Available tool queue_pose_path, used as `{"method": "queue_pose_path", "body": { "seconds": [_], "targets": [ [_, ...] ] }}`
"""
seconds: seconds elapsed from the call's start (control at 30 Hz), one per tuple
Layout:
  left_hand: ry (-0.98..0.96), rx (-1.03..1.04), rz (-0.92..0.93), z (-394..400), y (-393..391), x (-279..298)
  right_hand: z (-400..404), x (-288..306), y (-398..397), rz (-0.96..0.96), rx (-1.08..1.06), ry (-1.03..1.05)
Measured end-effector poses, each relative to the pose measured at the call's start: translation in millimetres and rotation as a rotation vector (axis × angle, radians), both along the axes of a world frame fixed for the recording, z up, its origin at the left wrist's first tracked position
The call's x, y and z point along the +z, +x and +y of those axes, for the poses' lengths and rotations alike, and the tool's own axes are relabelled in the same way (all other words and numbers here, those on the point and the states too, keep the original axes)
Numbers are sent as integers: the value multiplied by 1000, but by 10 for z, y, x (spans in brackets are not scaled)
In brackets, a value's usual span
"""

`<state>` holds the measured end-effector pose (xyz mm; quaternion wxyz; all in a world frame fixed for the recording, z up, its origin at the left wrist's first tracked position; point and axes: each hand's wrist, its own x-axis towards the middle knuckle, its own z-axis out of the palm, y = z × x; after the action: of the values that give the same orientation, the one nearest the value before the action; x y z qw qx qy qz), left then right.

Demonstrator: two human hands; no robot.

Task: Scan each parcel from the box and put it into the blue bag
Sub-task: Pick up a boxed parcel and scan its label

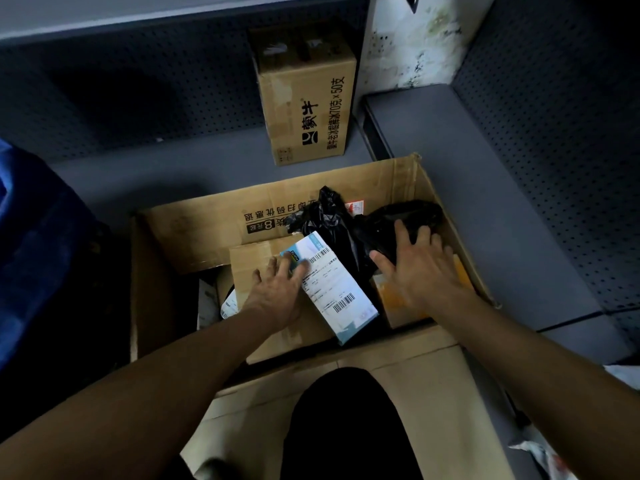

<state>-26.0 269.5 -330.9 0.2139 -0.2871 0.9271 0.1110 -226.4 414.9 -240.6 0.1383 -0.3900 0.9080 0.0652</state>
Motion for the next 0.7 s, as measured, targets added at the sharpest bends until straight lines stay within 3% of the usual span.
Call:
{"method": "queue_pose_path", "body": {
  "seconds": [0.17, 0.43, 0.7],
  "targets": [
    [-232, -109, -76, -134, -289, 15, 42, -51, -64, 6, -10, -16],
    [-324, -297, -333, -218, -740, 189, 114, -119, -140, -19, -35, -15],
    [-370, -456, -273, -174, -667, 125, 128, -94, -165, -41, -41, 2]
  ]
}}
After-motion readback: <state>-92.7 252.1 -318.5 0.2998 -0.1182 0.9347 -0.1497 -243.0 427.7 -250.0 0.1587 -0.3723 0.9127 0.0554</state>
